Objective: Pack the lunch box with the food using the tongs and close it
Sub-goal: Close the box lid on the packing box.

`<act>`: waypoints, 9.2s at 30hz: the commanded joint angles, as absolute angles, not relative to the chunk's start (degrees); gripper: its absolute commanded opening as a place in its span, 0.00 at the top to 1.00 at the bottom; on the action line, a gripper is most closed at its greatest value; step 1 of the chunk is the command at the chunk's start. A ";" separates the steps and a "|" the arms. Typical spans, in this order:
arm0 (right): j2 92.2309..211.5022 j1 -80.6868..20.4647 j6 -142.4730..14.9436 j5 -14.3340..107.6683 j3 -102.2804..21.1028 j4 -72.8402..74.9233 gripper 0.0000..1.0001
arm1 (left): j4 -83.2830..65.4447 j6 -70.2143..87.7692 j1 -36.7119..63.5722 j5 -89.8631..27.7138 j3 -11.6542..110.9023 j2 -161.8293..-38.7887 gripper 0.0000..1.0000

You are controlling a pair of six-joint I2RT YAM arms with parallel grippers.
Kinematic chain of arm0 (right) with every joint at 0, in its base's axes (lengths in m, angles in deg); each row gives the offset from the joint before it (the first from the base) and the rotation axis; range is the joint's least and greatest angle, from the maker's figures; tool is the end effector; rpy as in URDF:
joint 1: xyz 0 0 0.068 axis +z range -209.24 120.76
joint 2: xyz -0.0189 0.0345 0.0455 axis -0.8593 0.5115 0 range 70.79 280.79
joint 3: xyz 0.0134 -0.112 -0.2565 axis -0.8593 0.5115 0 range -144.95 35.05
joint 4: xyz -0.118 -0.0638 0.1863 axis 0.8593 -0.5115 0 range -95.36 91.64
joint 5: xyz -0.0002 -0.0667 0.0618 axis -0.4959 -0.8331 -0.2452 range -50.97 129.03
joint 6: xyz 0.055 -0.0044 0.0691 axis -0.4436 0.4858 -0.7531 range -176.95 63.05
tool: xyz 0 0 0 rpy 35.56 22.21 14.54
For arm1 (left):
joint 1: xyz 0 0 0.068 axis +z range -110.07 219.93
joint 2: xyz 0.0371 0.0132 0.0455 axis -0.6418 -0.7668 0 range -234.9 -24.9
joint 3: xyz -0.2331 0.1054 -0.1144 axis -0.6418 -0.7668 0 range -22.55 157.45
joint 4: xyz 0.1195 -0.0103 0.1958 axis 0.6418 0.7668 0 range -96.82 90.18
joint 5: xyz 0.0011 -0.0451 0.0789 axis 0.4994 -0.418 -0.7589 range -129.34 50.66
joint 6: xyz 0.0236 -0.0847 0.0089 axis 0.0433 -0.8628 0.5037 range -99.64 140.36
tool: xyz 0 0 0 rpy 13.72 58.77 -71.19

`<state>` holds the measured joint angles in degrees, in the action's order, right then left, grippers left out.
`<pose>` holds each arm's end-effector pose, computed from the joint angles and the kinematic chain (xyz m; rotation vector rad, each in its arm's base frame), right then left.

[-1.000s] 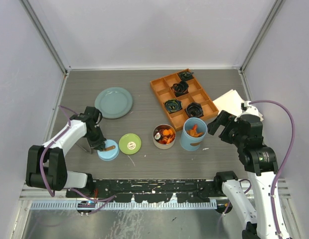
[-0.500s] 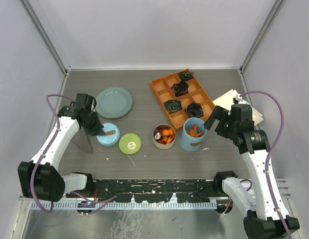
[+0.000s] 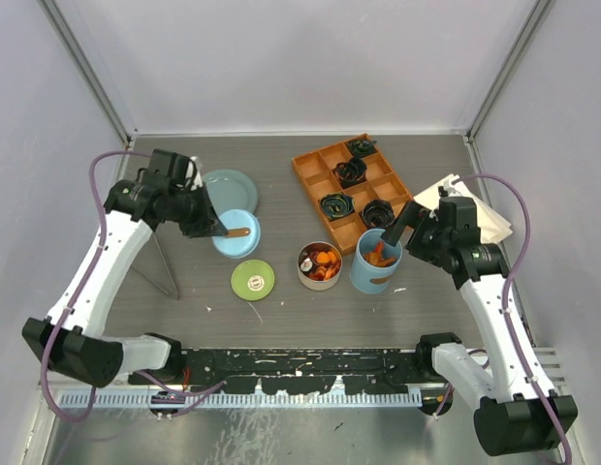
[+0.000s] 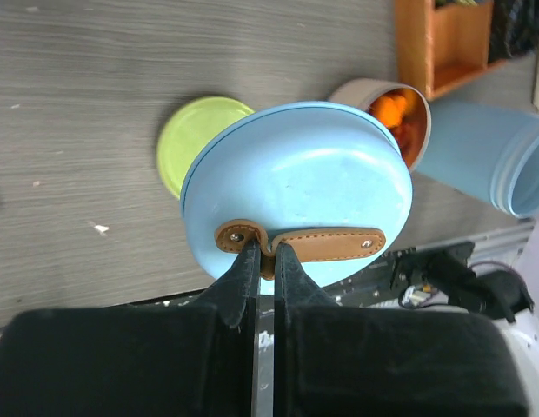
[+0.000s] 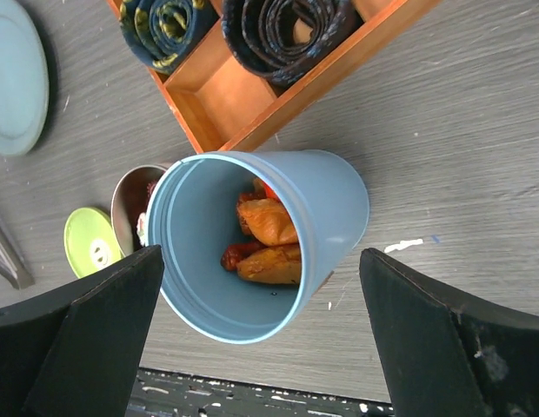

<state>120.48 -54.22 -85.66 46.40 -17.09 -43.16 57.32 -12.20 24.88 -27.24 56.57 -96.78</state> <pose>0.1629 0.0243 0.2872 0.4158 2.3074 0.4448 0.2075 -0.0728 0.3315 -0.3195 2.6205 -0.5722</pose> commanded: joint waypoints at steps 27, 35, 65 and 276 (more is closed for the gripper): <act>115.91 -55.67 -90.65 20.88 -24.09 -42.96 0.00 | 81.07 -10.54 -11.28 -33.03 125.48 -145.31 1.00; 111.10 -55.72 -91.92 22.31 -25.80 -47.21 0.00 | 76.41 -13.97 -14.12 -29.33 124.52 -148.57 1.00; 117.50 -55.70 -87.89 56.43 -15.72 -43.35 0.23 | 66.89 -20.38 -15.63 -26.02 124.62 -154.02 1.00; 116.37 -55.99 -86.85 57.05 -28.98 -38.50 0.29 | 30.41 -16.95 -8.60 -25.60 66.93 -115.50 0.29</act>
<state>116.32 -56.19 -87.04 47.15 -27.10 -42.37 34.81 -19.11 -10.96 -22.71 70.27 -124.01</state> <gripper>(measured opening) 0.712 0.701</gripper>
